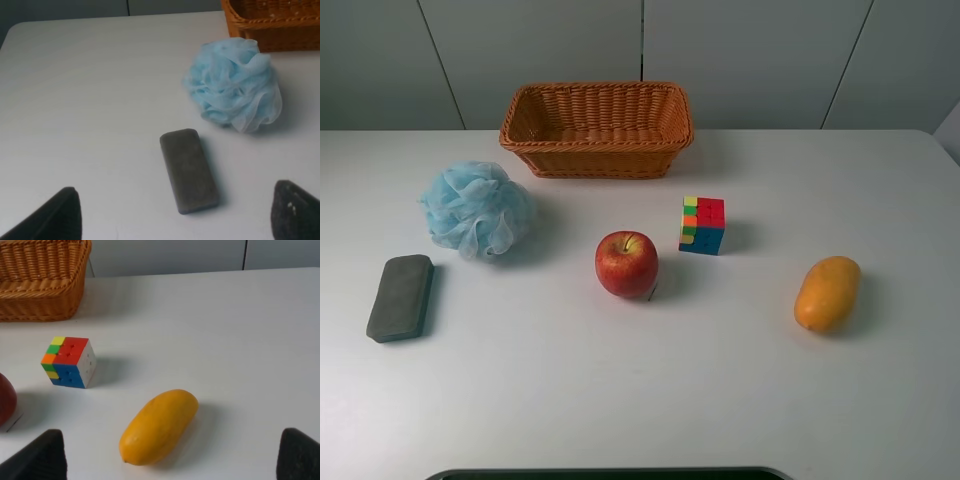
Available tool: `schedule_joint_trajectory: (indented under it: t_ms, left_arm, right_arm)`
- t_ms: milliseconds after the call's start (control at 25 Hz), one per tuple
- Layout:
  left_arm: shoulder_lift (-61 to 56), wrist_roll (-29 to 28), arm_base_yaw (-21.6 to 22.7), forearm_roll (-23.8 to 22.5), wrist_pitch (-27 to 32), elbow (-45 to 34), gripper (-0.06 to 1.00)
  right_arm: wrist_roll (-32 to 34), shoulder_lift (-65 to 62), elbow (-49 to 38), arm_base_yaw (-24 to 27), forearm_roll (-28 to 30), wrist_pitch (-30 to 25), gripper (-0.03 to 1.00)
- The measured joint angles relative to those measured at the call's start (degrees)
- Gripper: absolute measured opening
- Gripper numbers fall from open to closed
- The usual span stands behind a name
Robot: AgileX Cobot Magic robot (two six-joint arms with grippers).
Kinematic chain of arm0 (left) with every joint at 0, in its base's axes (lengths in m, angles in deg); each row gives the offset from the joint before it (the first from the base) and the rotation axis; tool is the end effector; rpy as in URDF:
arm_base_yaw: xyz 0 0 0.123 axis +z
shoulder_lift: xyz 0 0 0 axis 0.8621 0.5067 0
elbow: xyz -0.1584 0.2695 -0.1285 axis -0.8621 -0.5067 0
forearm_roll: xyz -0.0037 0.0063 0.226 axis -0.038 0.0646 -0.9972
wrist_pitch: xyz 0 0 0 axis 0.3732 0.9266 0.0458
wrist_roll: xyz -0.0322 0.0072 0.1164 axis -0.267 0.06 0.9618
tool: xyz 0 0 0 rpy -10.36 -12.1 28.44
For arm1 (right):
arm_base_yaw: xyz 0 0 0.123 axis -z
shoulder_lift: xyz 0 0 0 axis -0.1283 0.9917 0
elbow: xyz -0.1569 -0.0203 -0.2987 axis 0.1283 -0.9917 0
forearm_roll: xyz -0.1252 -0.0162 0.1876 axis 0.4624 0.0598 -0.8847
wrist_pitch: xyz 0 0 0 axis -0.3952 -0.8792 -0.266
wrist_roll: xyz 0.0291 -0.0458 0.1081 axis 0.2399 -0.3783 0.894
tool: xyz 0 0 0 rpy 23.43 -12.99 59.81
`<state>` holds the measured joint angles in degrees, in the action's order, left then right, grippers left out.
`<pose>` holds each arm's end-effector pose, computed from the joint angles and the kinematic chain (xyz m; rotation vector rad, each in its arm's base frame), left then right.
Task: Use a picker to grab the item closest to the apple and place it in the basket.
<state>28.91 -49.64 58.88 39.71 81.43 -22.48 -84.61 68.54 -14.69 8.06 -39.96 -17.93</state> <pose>-0.0571 -0.0031 0.2514 0.0146 2.0601 -0.0496 -0.0586 0.0104 0.2506 -0.0113 2.0702 0.0913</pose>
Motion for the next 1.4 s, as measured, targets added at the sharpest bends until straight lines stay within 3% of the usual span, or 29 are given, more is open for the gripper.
schedule_joint_trajectory:
  t_ms: [760,920,1160,1400]
  left_arm:
    - [0.00,0.00,0.00,0.00,0.00,0.00,0.73]
    - [0.00,0.00,0.00,0.00,0.00,0.00,0.73]
    - [0.00,0.00,0.00,0.00,0.00,0.00,0.73]
    - [0.00,0.00,0.00,0.00,0.00,0.00,0.73]
  right_arm:
    - [0.00,0.00,0.00,0.00,0.00,0.00,0.63]
    - [0.00,1.15,3.34,0.00,0.00,-1.50,0.66]
    - [-1.01,17.20,12.50,0.00,-1.64,-1.51,0.70]
    - [-5.94,38.81,21.23,-1.35,-7.68,0.53,0.70]
